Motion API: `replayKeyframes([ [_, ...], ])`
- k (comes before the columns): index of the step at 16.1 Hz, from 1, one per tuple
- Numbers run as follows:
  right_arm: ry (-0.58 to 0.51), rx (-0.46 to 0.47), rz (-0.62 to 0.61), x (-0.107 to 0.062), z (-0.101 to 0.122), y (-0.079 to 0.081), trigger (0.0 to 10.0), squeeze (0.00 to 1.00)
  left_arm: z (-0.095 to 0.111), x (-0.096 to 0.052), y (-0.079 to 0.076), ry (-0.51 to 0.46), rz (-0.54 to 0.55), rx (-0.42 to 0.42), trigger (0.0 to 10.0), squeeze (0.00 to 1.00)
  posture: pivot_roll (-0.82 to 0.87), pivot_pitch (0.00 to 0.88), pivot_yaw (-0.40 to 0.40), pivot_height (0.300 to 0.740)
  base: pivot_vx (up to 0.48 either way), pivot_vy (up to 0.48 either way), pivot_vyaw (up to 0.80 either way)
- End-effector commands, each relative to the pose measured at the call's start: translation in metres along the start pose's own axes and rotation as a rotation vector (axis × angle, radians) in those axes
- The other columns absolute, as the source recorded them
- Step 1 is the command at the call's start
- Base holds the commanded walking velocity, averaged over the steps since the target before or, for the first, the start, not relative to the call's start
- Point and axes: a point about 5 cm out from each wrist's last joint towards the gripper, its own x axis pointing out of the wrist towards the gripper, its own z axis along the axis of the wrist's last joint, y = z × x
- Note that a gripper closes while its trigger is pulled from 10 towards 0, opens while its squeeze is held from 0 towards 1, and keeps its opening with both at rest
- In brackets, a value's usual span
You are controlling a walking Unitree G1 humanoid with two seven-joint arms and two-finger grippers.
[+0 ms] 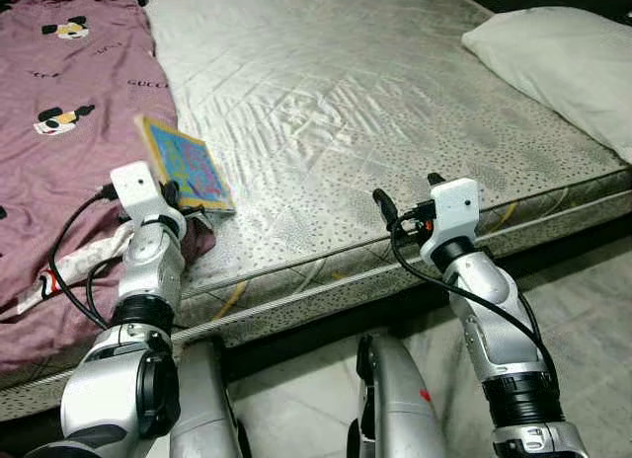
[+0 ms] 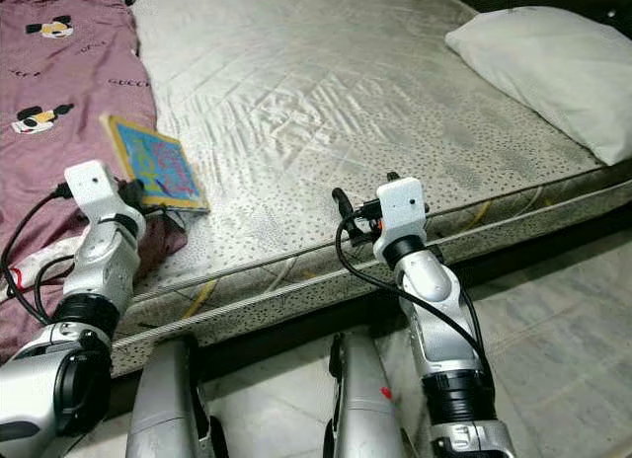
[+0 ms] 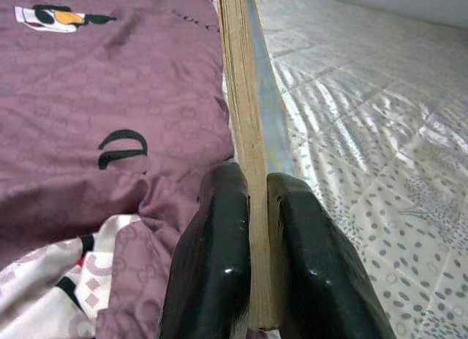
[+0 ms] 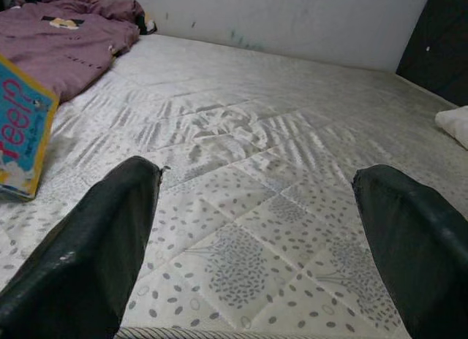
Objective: Clean up the room
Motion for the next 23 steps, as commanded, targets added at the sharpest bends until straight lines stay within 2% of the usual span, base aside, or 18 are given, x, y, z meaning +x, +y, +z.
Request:
replayKeyframes([
  [1,-0.009,-0.001,-0.011,0.002,0.000,-0.001,10.0,0.00,0.009,0.000,-0.005,-0.039,-0.011,0.009,0.0,0.00,-0.11,0.000,-0.003,0.538,0.000,0.000,0.00],
  [3,-0.011,0.007,-0.020,0.004,0.000,-0.001,10.0,0.00,0.016,-0.003,-0.004,-0.104,0.003,0.062,0.0,0.00,-0.11,0.000,-0.002,0.538,0.000,0.000,0.00],
  [7,-0.009,0.075,-0.029,0.007,-0.004,0.005,10.0,0.00,0.016,-0.025,0.004,-0.222,0.033,0.185,0.0,0.00,-0.09,0.000,0.009,0.538,0.000,0.000,0.00],
  [9,0.000,0.181,-0.042,0.007,-0.008,0.013,10.0,0.00,0.011,-0.047,0.012,-0.275,0.055,0.258,0.0,0.00,-0.08,0.000,0.013,0.538,0.000,0.000,0.00],
  [12,-0.006,0.261,-0.033,0.007,-0.009,0.019,10.0,0.00,0.002,-0.063,0.019,-0.260,0.094,0.291,0.0,0.00,-0.07,0.000,0.013,0.538,0.000,0.000,0.00],
  [15,-0.016,0.296,-0.020,0.009,-0.007,0.023,10.0,0.00,-0.007,-0.069,0.016,-0.237,0.084,0.296,0.0,0.00,-0.07,0.000,0.016,0.567,0.000,0.000,0.00],
  [23,-0.028,0.322,-0.018,0.013,-0.005,0.026,10.0,0.00,-0.003,-0.074,0.011,-0.223,0.065,0.297,0.0,0.00,-0.07,0.000,0.027,0.636,0.000,0.000,0.00],
])
